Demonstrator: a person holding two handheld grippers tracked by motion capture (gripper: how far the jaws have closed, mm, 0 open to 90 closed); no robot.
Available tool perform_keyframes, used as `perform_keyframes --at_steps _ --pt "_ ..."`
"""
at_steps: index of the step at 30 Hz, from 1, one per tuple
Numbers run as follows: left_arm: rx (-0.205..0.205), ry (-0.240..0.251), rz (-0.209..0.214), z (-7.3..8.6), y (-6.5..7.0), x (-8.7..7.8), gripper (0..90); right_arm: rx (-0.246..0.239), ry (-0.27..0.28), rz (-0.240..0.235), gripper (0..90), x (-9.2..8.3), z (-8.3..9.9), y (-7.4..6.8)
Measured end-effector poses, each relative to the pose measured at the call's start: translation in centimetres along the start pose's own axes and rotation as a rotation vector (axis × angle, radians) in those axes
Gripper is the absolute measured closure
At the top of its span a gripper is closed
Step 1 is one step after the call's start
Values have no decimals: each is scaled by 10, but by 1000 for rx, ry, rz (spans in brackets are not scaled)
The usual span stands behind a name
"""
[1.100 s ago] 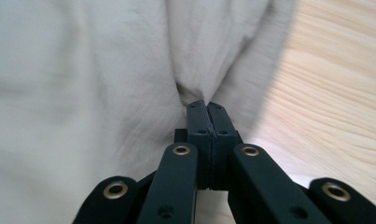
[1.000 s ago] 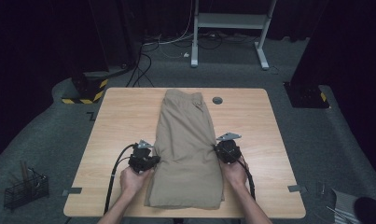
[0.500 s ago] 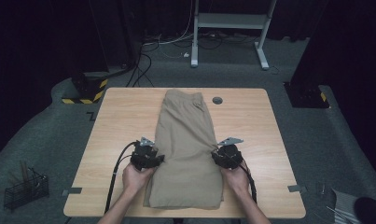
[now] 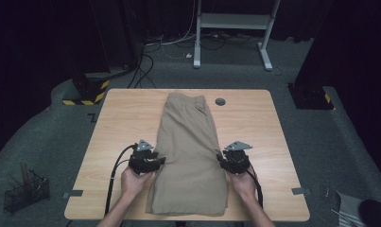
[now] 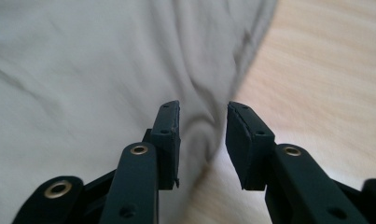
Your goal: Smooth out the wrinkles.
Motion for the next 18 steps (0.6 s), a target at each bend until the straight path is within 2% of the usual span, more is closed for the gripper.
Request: perform_keyframes --at_steps 3,6,7,8,9,10,12,16,18 --pt "9 -9 7 -3 7 11 451 -26 2 -15 649 7 -6 -9" --pt "44 -74 -15 2 12 25 430 -38 -30 -28 638 20 -4 -16" --pt "71 -101 -32 5 12 28 425 -41 -42 -29 629 24 -3 -17" --pt "90 -103 -45 8 13 29 424 -48 -61 -30 620 27 0 -18" --pt "102 -97 -63 10 13 27 428 -51 -63 -33 613 29 4 -18" --pt "97 -101 -66 12 14 25 433 -50 -48 -36 610 26 8 -18" --pt "117 -111 -70 18 20 18 434 -55 -40 -42 608 20 14 -20" --pt "137 -108 -46 35 36 1 430 -84 -47 -63 606 2 28 -29" --pt "140 -127 -39 38 39 -4 427 -95 -64 -83 594 -6 33 -36"
Point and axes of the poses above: each handheld gripper's, and its own axes: x roughly forward along the jaws, z roughly out of its underside, y roughly to its right, the point moved 2 cm from there along x, roughly forward along the jaws, and after that the axes turned 3 degrees about y, right-handed, at the moved point
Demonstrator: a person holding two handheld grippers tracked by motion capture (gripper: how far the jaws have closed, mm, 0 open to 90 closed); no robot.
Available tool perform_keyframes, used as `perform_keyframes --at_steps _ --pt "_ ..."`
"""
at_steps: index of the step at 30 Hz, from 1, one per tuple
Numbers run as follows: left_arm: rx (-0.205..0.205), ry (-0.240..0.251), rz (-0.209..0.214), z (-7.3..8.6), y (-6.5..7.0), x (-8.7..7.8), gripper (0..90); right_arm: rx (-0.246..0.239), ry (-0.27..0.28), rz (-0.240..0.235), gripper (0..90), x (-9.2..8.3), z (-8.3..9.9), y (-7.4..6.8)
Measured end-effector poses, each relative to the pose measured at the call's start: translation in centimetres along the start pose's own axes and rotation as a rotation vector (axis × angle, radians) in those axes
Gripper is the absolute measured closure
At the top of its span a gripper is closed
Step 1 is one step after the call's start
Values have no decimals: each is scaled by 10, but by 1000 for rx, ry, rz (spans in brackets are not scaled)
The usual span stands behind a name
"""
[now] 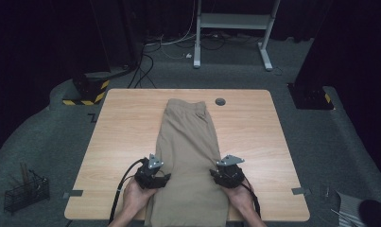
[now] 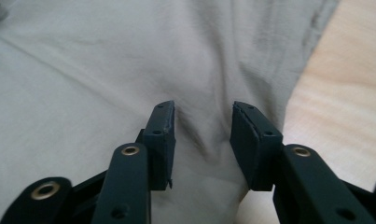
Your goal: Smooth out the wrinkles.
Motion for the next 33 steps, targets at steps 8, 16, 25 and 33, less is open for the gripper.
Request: perform_keyframes --at_steps 8,16,25,33 --pt "-59 85 -10 -31 -16 11 396 104 111 21 616 -1 -29 22" --pt "-92 93 -24 -24 -26 33 381 226 88 106 621 43 -68 63" --pt "-58 130 -44 -17 -24 31 388 128 -19 115 894 71 -73 62" --pt "-82 108 -52 -19 -26 29 409 172 -12 163 800 58 -68 85"
Point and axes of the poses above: each handheld gripper's, and its own axes: x roughly forward along the jaws, z roughly out of its underside, y roughly to its right, the point moved 2 cm from there along x, roughly forward along the jaws, and after that the axes turned 3 degrees about y, right-handed, at the moved point
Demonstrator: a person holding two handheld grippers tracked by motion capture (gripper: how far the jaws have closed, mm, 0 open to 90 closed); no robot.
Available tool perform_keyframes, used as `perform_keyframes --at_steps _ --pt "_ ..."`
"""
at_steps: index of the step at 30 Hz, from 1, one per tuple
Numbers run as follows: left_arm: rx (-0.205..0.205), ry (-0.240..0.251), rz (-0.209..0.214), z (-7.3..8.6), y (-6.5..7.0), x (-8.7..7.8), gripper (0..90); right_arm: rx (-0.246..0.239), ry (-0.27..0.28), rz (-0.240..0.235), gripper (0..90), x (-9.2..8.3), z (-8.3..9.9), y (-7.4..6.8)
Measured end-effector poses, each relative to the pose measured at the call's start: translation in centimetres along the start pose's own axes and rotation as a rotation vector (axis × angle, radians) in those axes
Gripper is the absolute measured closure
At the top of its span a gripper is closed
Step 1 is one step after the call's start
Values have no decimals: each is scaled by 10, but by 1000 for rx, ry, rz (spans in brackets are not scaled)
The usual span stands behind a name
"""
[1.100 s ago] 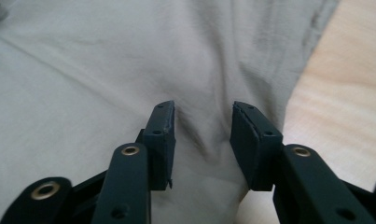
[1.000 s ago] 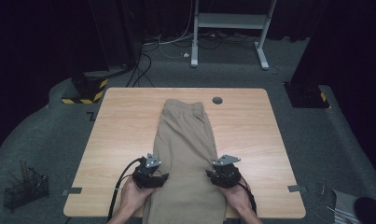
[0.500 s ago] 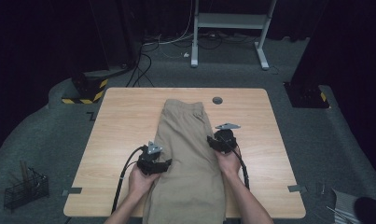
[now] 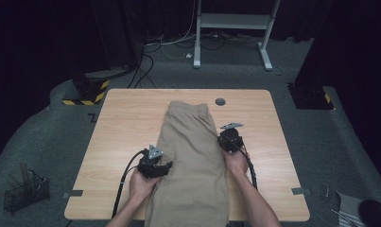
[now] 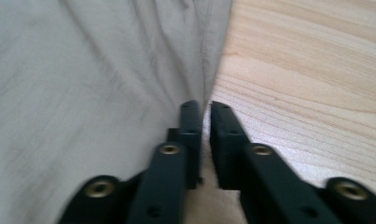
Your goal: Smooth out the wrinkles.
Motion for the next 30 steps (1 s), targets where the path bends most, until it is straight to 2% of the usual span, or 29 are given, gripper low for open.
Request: perform_keyframes --at_steps 2,5,8,11,15,16,18,21,24,25,27,29,30 --pt "-16 -15 8 0 1 -3 396 4 25 -21 737 -9 1 -2" --pt "18 -9 15 1 8 -11 382 -35 76 -84 666 -31 6 -20" --pt "53 3 38 5 16 -23 375 -102 82 -127 623 -45 16 -41" --pt "79 -11 47 10 19 -30 367 -115 69 -166 586 -51 30 -54" --pt "120 -44 24 21 19 -34 360 -157 30 -145 556 -49 46 -61" --pt "120 -46 26 24 17 -35 358 -160 22 -143 555 -49 48 -60" --pt "94 -41 41 28 12 -37 346 -169 4 -139 560 -47 54 -56" --pt "61 -40 37 32 5 -42 330 -192 19 -108 572 -48 58 -51" --pt "28 -19 41 34 4 -51 336 -170 2 -82 529 -52 58 -48" --pt "24 -5 41 35 6 -56 339 -168 13 -89 523 -56 58 -48" --pt "54 16 29 35 11 -63 344 -158 40 -107 514 -66 62 -52" --pt "69 28 42 35 15 -67 347 -154 56 -126 504 -74 66 -56" --pt "60 24 52 36 17 -66 348 -157 53 -140 499 -76 70 -60"
Point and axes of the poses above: each handheld gripper's, and its own axes: x roughly forward along the jaws, z roughly out of its underside, y roughly to its right, the point moved 2 cm from there along x, roughly forward along the jaws, and after that the axes turned 3 degrees about y, right-handed, at the moved point
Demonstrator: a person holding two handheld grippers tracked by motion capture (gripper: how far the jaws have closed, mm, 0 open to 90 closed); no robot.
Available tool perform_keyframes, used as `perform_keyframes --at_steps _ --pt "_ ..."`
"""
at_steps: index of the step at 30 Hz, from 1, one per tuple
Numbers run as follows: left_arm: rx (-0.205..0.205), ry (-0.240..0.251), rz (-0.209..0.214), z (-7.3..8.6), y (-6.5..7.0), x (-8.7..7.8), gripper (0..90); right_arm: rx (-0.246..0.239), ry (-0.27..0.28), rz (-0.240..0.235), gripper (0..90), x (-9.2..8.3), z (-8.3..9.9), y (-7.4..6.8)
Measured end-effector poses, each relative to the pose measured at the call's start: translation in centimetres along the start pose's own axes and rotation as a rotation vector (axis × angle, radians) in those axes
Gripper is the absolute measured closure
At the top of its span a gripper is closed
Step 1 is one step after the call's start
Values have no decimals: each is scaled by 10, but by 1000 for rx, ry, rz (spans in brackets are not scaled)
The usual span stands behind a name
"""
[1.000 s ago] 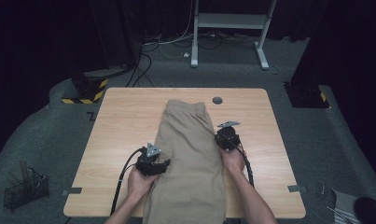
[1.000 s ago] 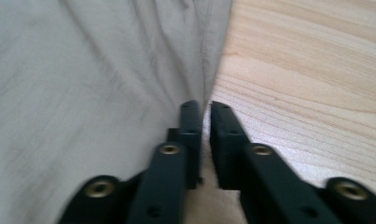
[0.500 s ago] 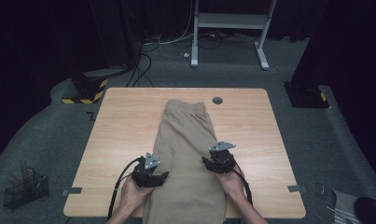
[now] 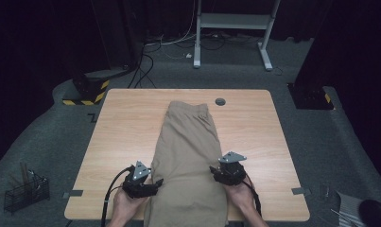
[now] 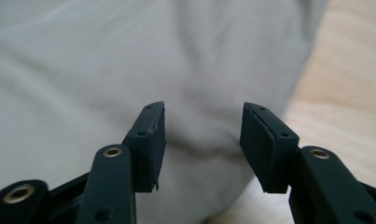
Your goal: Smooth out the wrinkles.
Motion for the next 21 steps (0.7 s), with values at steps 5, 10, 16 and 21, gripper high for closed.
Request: perform_keyframes --at_steps 5,10,16,21 --pt "-20 -54 3 4 -5 18 348 -14 -12 24 495 7 13 -6" --pt "-18 -25 -9 3 -9 25 345 -12 0 26 489 10 13 -1" --pt "-22 17 -27 1 -16 32 350 0 27 28 486 14 13 5" --pt "-41 30 -34 -4 -20 40 349 13 41 37 487 18 11 11"
Point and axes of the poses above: each handheld gripper's, and its own axes: x roughly forward along the jaws, z roughly out of its underside, y roughly to its right, the point moved 2 cm from there along x, roughly forward along the jaws, and after that the axes turned 3 degrees about y, right-handed, at the moved point
